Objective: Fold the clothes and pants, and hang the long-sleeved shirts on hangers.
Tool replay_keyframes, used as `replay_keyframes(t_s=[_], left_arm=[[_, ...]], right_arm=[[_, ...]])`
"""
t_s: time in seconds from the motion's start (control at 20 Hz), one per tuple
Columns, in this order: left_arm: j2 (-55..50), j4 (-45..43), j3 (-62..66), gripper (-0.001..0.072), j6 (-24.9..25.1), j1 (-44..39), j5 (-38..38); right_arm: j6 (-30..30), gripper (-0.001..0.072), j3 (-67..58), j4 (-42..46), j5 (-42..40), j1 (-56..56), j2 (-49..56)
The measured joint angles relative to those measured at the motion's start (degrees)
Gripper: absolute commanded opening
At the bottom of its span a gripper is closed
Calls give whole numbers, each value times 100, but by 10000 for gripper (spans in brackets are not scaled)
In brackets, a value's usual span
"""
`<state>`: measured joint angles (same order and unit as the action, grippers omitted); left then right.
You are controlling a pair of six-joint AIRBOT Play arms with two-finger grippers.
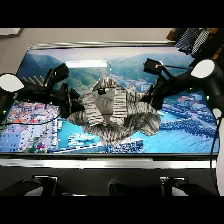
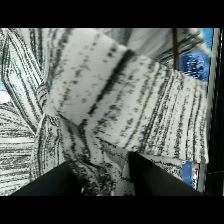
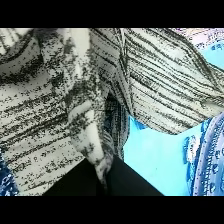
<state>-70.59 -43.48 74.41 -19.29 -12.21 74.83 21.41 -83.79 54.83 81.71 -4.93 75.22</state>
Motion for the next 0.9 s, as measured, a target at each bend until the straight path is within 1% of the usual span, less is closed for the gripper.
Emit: replay_keyframes(t_s=[0.15,0.2,0.25,0.3,0.35,0.45,0.6,0.65,0.7,0.8,0.9], left_arm=[[0,39,2,426,-302,7,-179],[0,31,2,531,-442,13,-269],[0,28,4,599,-616,22,-391],[7,24,9,622,-857,26,-575],[13,15,11,622,-1167,35,-800],[50,11,15,623,-1912,52,-1370],[168,11,15,622,-3499,166,-2374],[223,11,15,622,-4048,229,-2656],[275,11,15,621,-4494,293,-2857],[413,9,15,618,-5228,409,-3121],[549,9,15,616,-5646,463,-3198]], right_arm=[[140,19,0,138,42,0,-341],[227,19,0,221,52,-4,-463],[341,19,0,341,55,-4,-599],[455,19,0,459,37,-2,-737],[599,19,0,586,20,-2,-887],[922,19,0,850,-70,-4,-1202],[1561,19,0,1460,-219,-2,-1698],[1853,20,0,1727,-262,-2,-1880],[2149,19,0,2013,-308,-2,-2048],[2750,21,0,2647,-354,-2,-2411],[3139,21,0,3112,-343,-2,-2734]])
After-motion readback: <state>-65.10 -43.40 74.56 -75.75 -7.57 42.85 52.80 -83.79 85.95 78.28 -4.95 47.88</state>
